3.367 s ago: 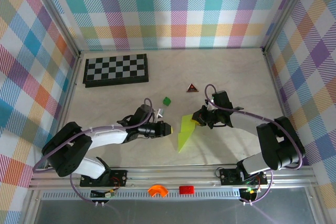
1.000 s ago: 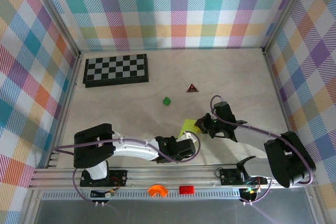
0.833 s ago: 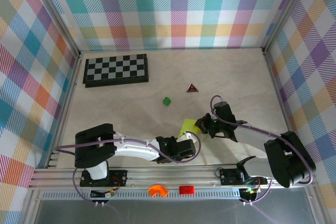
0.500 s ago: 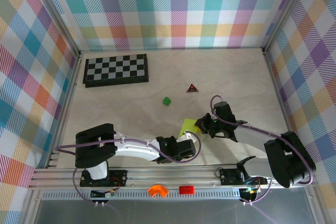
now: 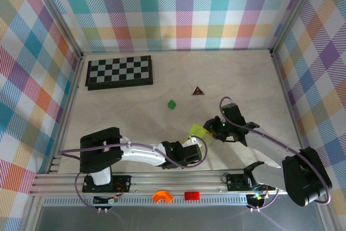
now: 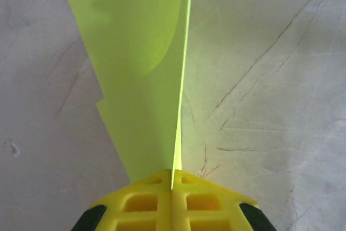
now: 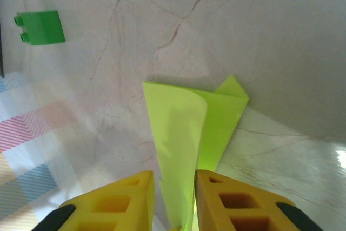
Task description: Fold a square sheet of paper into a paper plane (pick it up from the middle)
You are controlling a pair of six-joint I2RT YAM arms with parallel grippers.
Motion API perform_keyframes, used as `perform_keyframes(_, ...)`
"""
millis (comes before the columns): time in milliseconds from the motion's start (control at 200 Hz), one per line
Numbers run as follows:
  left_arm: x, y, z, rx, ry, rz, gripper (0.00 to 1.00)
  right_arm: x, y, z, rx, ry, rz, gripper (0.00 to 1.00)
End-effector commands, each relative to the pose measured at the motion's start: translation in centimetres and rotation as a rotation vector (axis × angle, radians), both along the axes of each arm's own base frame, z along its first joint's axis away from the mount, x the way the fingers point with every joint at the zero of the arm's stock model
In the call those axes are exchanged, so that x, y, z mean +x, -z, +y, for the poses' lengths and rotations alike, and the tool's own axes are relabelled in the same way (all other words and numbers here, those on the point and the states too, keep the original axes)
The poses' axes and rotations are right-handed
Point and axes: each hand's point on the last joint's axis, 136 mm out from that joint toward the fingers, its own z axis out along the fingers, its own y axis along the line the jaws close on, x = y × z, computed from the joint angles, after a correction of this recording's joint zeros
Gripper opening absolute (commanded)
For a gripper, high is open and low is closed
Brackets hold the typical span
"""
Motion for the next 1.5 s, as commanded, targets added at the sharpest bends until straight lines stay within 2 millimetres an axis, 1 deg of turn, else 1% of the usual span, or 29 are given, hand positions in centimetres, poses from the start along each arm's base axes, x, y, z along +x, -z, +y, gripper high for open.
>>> perform_keyframes(0,-0.9,1.5,0.1,-0.011,-0.02,0.049,0.05,-1.5,1.0,-3.1,-0.158,0.012,0.035,0.29)
perform_keyframes(85,-1.1,2.1,0.3,-0.015,-0.031,0.069,0.04,-2.0,1.0,-3.7,-0.173,0.021,0.029,0.3)
perform_keyframes(215,-1.7,2.4,0.1,-0.036,-0.024,0.103,0.02,-2.5,1.1,-4.0,-0.162,0.019,-0.009,0.32)
perform_keyframes(360,-2.2,2.4,-0.4,-0.086,-0.022,0.187,0.0,-2.8,0.8,-3.6,-0.12,-0.028,-0.103,0.34)
perform_keyframes(405,-2.3,2.5,-0.4,-0.113,-0.033,0.224,0.0,-2.9,0.5,-3.3,-0.1,-0.046,-0.144,0.33)
perform_keyframes(505,-2.4,2.9,-0.5,-0.189,-0.051,0.333,0.0,-3.2,-1.1,-1.8,-0.014,-0.138,-0.246,0.26)
perform_keyframes(655,-2.5,3.3,-0.7,-0.302,-0.063,0.487,0.0,-4.1,-2.8,0.6,0.122,-0.255,-0.291,0.17)
perform_keyframes(735,-2.4,3.5,-0.9,-0.353,-0.065,0.549,0.0,-4.3,-2.9,1.5,0.169,-0.291,-0.289,0.13)
perform_keyframes(795,-2.3,3.6,-0.9,-0.374,-0.075,0.584,0.0,-4.2,-2.6,1.8,0.174,-0.297,-0.275,0.1)
perform_keyframes(905,-2.0,3.8,-0.7,-0.402,-0.092,0.626,0.0,-4.0,-2.8,2.7,0.196,-0.325,-0.284,0.06)
perform_keyframes(1050,-1.8,4.2,-0.4,-0.44,-0.125,0.667,0.0,-3.6,-3.0,4.2,0.223,-0.376,-0.277,0.05)
perform_keyframes(1110,-1.8,4.3,-0.4,-0.459,-0.132,0.684,0.0,-3.2,-2.7,4.6,0.221,-0.381,-0.26,0.03)
perform_keyframes(1235,-1.8,4.6,-0.2,-0.473,-0.154,0.699,0.0,-2.3,-1.4,4.3,0.181,-0.33,-0.223,0.02)
perform_keyframes(1350,-2.0,4.8,-0.1,-0.486,-0.17,0.711,0.01,-1.9,-0.6,4.5,0.166,-0.328,-0.194,0.02)
perform_keyframes(1420,-2.0,5.0,-0.1,-0.488,-0.175,0.718,0.01,-1.6,0.2,4.1,0.133,-0.305,-0.168,0.02)
perform_keyframes(1495,-2.1,5.3,0.0,-0.48,-0.179,0.723,0.02,-1.3,0.5,3.9,0.115,-0.287,-0.164,0.02)
